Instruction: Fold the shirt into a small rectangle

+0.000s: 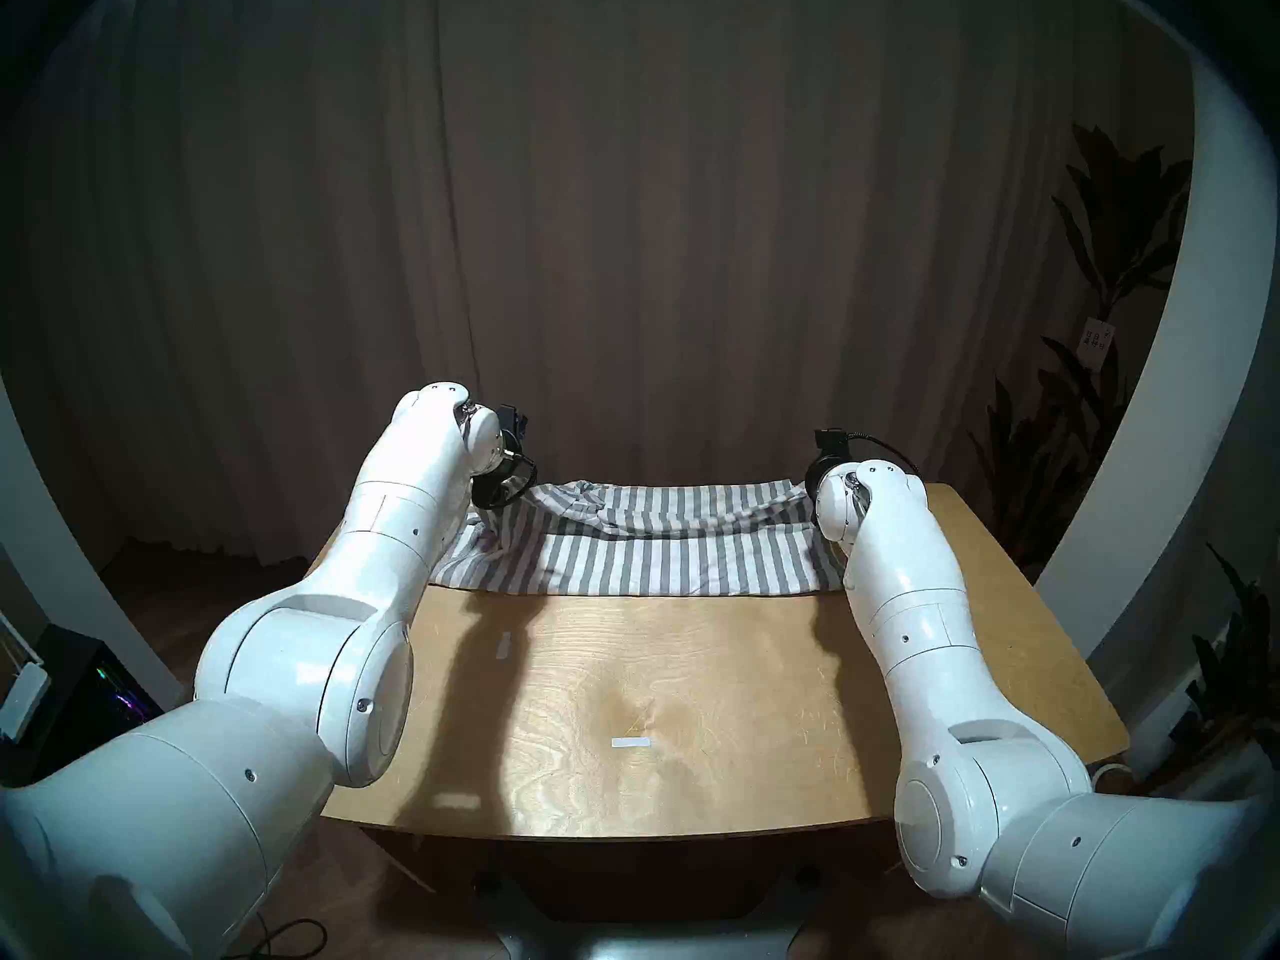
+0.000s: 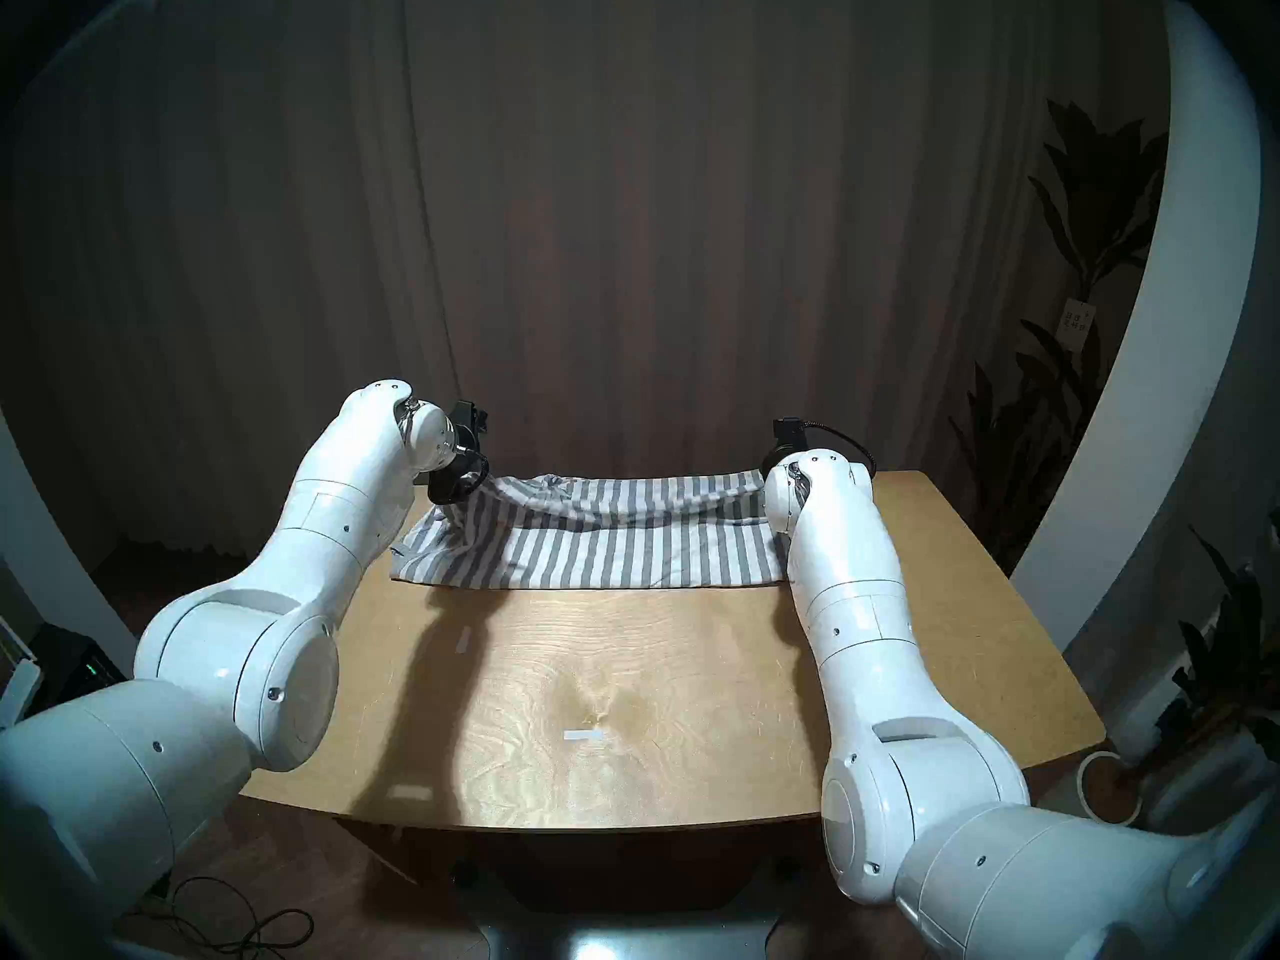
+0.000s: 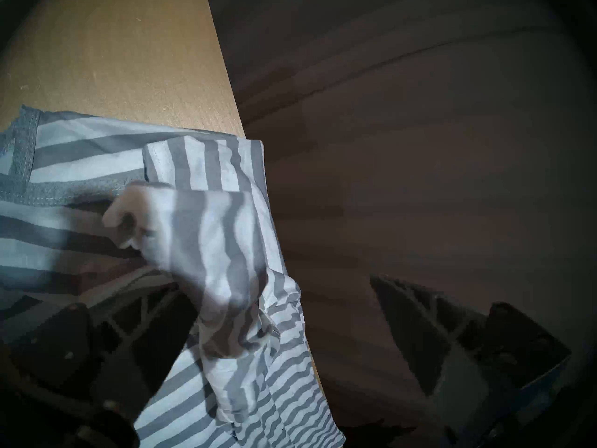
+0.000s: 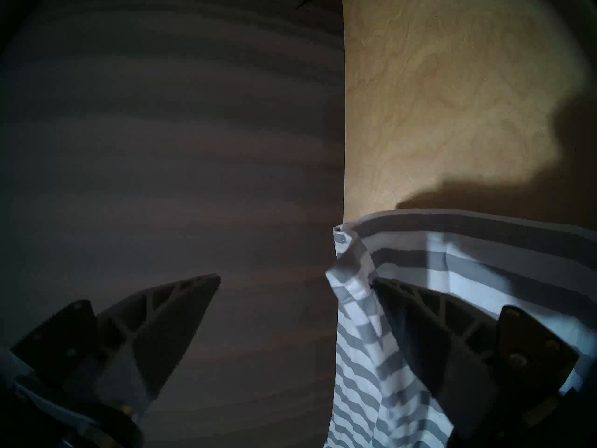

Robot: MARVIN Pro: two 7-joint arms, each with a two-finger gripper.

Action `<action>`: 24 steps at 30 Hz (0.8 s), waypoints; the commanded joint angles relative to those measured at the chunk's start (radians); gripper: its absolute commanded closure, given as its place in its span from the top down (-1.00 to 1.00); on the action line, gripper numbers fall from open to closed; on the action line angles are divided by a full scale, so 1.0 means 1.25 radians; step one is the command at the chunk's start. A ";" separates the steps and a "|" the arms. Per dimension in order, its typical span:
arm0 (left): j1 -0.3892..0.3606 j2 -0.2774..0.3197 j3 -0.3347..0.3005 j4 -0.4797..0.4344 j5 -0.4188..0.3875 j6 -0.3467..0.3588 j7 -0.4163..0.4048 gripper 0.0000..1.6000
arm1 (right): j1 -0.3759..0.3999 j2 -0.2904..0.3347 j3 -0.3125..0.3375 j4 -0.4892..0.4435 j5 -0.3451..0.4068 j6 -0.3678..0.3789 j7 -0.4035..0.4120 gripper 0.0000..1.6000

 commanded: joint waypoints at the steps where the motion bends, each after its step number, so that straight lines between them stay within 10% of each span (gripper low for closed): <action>1: -0.054 0.004 0.001 0.001 0.009 -0.009 -0.019 1.00 | 0.041 0.000 0.006 0.003 0.002 -0.008 0.007 1.00; 24: -0.099 -0.014 0.024 0.041 0.037 -0.046 -0.038 1.00 | 0.049 -0.024 0.015 0.043 0.000 -0.025 0.007 1.00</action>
